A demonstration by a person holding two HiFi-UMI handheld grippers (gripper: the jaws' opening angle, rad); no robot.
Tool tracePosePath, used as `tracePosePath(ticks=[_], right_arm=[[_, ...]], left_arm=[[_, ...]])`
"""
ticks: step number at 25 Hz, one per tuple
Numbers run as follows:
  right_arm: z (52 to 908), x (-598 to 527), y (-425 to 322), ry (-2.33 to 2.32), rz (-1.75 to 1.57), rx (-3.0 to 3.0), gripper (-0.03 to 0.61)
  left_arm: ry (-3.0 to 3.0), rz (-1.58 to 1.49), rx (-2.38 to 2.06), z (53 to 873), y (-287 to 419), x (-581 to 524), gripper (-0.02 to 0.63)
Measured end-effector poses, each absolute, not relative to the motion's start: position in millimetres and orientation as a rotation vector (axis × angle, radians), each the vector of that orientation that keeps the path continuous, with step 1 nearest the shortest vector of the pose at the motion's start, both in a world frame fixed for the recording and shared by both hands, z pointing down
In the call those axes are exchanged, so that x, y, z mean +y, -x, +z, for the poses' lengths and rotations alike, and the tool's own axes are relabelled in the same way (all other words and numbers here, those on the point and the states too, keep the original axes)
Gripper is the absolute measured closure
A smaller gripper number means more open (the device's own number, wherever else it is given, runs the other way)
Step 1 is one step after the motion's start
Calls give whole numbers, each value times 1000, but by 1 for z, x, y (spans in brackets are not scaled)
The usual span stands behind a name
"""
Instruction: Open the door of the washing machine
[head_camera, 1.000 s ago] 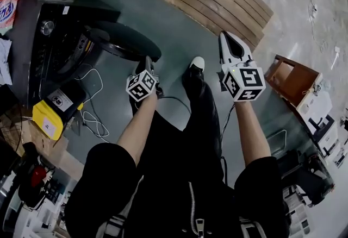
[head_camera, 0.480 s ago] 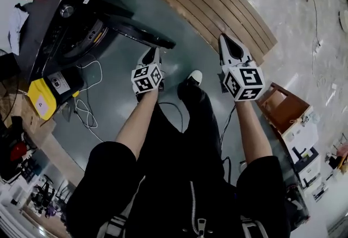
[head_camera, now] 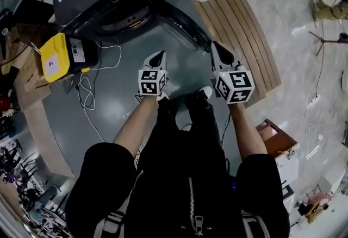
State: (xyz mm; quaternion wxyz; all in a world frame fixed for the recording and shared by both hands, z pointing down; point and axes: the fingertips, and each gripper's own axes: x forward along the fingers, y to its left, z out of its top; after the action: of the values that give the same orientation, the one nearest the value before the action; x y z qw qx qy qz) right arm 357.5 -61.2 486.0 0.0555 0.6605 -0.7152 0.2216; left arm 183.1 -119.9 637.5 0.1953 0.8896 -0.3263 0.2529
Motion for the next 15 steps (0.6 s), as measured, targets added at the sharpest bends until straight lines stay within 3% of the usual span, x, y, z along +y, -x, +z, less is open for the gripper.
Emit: tracePosePath(ticks=[15], right_arm=[[405,-137,-98,-1659,445,-2467,575]], left_arm=[[-2573,538,-1267,492,69,-157,609]])
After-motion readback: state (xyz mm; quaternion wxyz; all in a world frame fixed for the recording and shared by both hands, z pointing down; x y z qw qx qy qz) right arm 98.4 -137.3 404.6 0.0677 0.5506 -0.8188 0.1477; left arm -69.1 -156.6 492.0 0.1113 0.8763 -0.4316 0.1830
